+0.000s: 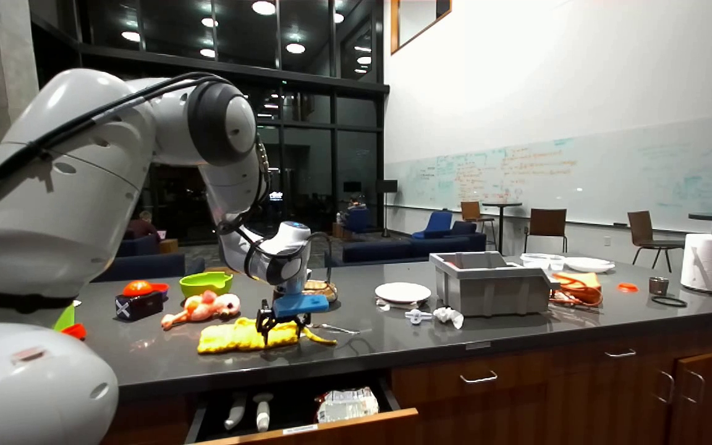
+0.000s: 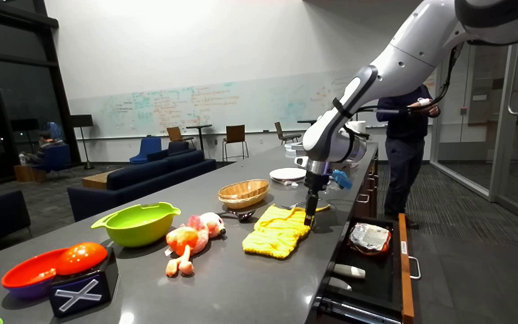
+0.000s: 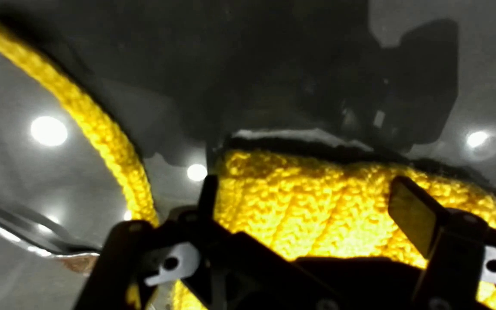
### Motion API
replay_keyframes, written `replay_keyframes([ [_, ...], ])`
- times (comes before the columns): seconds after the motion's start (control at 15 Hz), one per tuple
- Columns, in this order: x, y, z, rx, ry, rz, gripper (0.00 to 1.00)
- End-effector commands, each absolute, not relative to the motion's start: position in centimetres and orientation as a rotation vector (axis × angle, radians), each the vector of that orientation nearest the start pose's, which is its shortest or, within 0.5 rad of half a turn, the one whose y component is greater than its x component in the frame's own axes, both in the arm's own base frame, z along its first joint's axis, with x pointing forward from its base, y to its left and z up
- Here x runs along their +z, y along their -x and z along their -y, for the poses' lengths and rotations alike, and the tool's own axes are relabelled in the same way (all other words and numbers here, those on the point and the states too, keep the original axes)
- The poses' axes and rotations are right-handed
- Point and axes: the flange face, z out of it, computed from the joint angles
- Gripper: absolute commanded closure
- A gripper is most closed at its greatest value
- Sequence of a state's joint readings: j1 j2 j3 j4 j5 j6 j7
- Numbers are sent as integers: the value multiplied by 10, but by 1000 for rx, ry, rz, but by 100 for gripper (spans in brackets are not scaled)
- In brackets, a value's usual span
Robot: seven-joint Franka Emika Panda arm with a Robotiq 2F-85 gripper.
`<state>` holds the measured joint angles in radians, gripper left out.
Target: Fold the yellow cloth in half.
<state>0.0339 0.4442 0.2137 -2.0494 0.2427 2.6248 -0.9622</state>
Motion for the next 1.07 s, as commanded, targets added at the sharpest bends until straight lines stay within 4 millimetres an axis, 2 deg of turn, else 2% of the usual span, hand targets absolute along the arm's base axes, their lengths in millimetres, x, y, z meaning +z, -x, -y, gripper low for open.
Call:
replay_keyframes([
  [0.0,251,-584,-146,-292,2646,1442,0],
  [0.07,252,-585,-148,-289,2647,1452,22],
  [0.2,258,-589,-153,-297,2652,1465,31],
  [0.6,276,-596,-164,-345,2661,1458,79],
  [0.8,282,-598,-165,-361,2670,1456,99],
  [1.0,286,-599,-162,-372,2681,1444,100],
])
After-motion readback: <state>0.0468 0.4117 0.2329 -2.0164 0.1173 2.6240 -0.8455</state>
